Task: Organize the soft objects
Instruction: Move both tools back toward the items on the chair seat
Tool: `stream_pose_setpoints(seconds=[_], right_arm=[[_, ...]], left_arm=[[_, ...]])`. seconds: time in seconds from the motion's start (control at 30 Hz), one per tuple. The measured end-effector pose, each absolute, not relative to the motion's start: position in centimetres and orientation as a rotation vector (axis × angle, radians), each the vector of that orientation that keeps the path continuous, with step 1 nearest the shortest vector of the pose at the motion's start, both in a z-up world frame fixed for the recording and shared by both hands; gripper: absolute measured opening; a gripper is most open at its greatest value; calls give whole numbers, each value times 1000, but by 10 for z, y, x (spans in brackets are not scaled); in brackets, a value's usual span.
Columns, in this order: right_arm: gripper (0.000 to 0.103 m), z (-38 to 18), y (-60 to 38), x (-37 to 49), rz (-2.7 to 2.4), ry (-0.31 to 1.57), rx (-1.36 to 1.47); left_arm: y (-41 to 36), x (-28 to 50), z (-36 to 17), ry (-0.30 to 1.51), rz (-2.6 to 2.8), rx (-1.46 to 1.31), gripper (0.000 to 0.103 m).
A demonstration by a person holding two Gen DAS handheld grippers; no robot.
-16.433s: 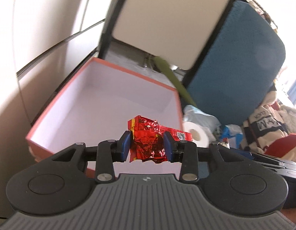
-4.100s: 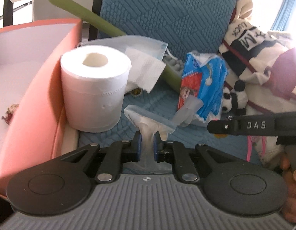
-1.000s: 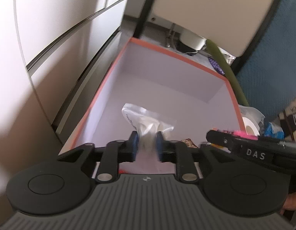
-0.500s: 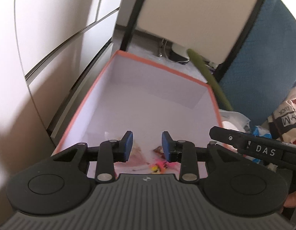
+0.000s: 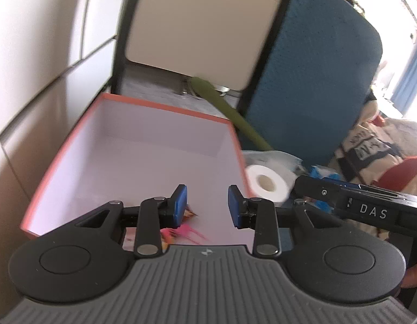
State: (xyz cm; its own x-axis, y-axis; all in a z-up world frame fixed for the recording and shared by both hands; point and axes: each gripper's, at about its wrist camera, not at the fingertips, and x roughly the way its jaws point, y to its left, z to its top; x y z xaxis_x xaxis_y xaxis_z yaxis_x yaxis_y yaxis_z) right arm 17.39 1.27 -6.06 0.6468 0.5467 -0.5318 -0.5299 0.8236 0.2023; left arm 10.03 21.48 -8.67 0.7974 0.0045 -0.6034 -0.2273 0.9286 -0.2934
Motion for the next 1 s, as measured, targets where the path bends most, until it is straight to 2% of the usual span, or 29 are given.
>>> stream_pose_setpoints(seconds=[1.0], right_arm=[[54,-107,-143,134,385,635,38]], left_arm=[[65,115,-115,667,-81,-307,38]])
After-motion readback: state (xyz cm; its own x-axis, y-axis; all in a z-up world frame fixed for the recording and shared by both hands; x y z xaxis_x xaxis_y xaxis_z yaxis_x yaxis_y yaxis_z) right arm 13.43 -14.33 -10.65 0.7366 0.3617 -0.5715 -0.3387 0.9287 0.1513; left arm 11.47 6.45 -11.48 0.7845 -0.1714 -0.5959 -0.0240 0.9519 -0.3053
